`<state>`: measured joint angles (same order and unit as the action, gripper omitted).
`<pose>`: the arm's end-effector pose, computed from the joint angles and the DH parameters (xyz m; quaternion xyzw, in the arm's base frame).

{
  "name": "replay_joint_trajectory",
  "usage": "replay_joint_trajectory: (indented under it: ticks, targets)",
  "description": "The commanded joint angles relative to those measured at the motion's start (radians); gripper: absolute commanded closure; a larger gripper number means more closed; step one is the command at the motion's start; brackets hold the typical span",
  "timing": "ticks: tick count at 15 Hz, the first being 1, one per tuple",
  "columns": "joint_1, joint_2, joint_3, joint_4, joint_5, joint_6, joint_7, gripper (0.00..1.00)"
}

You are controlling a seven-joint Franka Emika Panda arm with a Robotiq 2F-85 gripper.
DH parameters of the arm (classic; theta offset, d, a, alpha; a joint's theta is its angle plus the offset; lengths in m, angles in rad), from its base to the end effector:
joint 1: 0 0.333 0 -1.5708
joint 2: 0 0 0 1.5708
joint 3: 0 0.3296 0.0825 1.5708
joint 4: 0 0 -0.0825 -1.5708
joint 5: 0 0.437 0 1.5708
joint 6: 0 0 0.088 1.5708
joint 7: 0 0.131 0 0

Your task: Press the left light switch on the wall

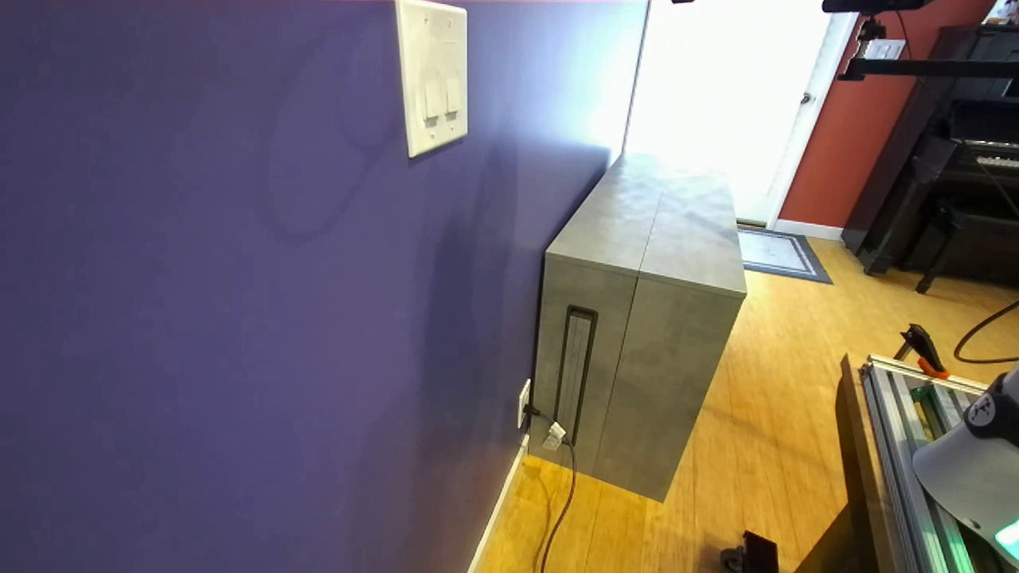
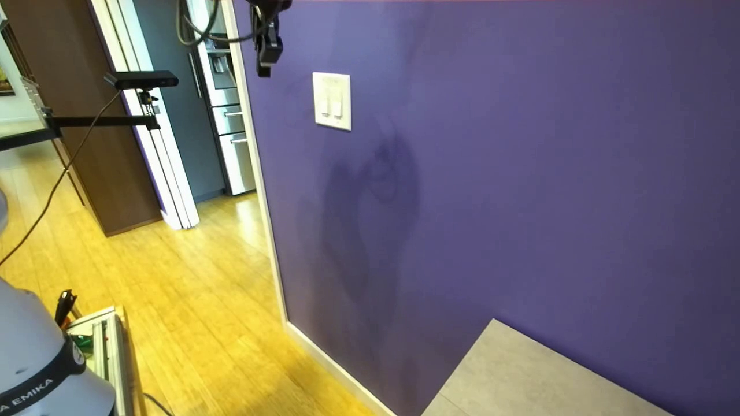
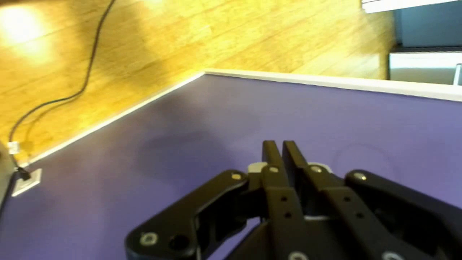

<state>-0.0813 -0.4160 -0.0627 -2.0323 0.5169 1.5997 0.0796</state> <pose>0.4726 -0.0091 0.6159 -0.9567 0.1144 0.0006 0.2678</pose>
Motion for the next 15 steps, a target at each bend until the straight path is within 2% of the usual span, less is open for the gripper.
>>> replay_joint_trajectory:
  ticks: [1,4,5,8,12,13,14,15]
  targets:
    - [-0.012,-0.038,0.033,0.098,-0.172,-0.161,0.137,0.87]
    - [-0.017,-0.050,0.066,0.181,-0.291,-0.290,0.221,0.97]
    - [-0.017,-0.049,0.079,0.205,-0.328,-0.327,0.245,0.94]
    - [-0.016,-0.039,0.112,0.273,-0.429,-0.428,0.297,0.96]
    - [-0.008,-0.022,0.132,0.314,-0.499,-0.490,0.303,0.94]
    - [-0.006,-0.018,0.134,0.320,-0.507,-0.491,0.302,0.92]
    - [-0.005,-0.015,0.134,0.323,-0.515,-0.493,0.299,0.69]
    - [-0.001,-0.015,0.134,0.322,-0.528,-0.477,0.284,0.66]
